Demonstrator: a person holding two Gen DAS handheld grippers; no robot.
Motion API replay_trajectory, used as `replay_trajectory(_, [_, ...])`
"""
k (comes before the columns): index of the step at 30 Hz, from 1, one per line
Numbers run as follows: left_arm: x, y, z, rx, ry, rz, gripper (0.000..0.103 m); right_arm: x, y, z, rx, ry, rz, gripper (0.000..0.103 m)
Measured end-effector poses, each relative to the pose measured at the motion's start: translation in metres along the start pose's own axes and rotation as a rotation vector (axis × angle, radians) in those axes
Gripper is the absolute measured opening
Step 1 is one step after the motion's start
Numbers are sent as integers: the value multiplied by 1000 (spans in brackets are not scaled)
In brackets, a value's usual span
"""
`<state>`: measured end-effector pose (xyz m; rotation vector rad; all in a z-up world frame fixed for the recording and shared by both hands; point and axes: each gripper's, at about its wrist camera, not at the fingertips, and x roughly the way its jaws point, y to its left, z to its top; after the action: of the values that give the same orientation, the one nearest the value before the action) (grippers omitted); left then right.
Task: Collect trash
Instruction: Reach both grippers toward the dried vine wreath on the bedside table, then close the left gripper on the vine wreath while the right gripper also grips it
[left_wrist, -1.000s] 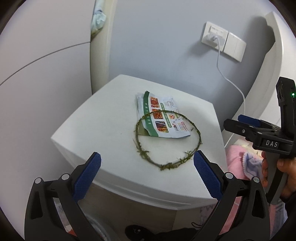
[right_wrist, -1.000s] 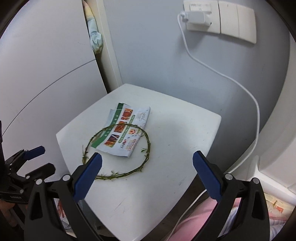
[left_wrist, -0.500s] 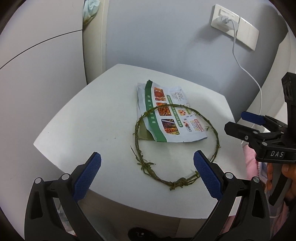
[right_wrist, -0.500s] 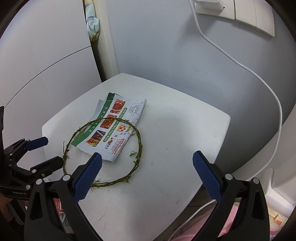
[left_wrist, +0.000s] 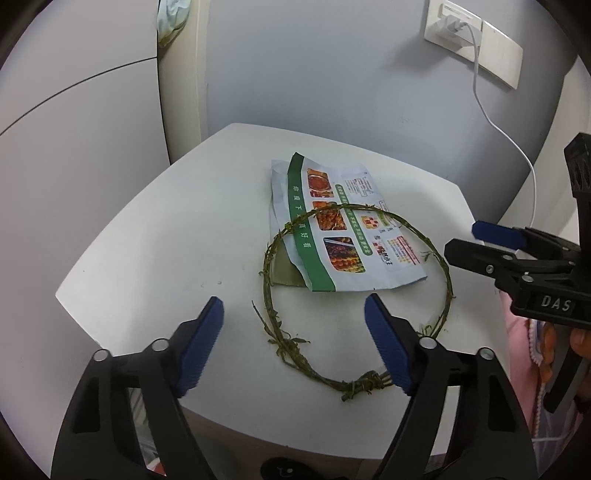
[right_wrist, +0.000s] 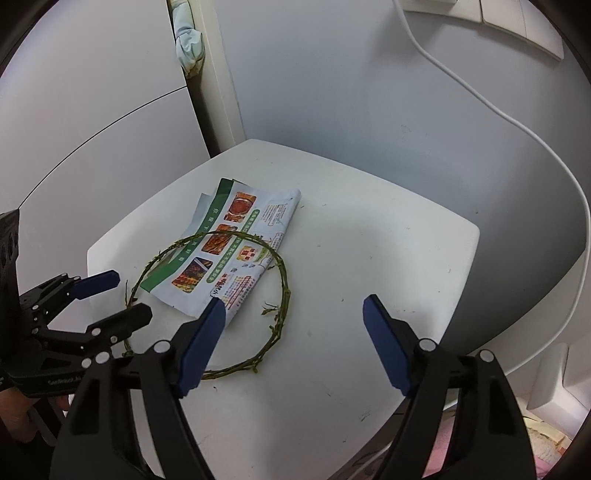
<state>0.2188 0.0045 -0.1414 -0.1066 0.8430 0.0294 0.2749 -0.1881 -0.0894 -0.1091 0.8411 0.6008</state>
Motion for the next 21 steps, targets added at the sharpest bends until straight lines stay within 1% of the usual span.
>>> replay_trajectory(1, [2, 0, 0, 1, 1, 1, 69, 1, 0, 0, -1, 4, 1, 63])
replay_trajectory(6, [5, -2, 0, 7, -2, -2, 64, 3, 3, -2, -13, 15, 9, 53])
replay_trajectory(8, [5, -2, 0, 7, -4, -3, 59, 4, 3, -2, -13, 16, 9, 51])
replay_trajectory(11, [5, -4, 1, 17, -4, -3, 56, 8, 4, -3, -15, 28, 15, 43])
replay_trajectory(14, [6, -6, 1, 32, -3, -7, 53, 13, 6, -5, -20, 43, 14, 40])
replay_trajectory(15, [6, -6, 1, 33, -3, -10, 49, 14, 6, -6, -17, 46, 16, 39])
replay_trajectory(17, [6, -7, 1, 34, -3, -15, 45, 16, 6, -7, -14, 51, 16, 38])
replay_trajectory(20, [5, -8, 1, 34, -3, -18, 41, 17, 7, -8, -15, 48, 16, 35])
replay_trajectory(21, [5, -8, 1, 34, -4, -17, 40, 17, 7, -8, -15, 48, 18, 32])
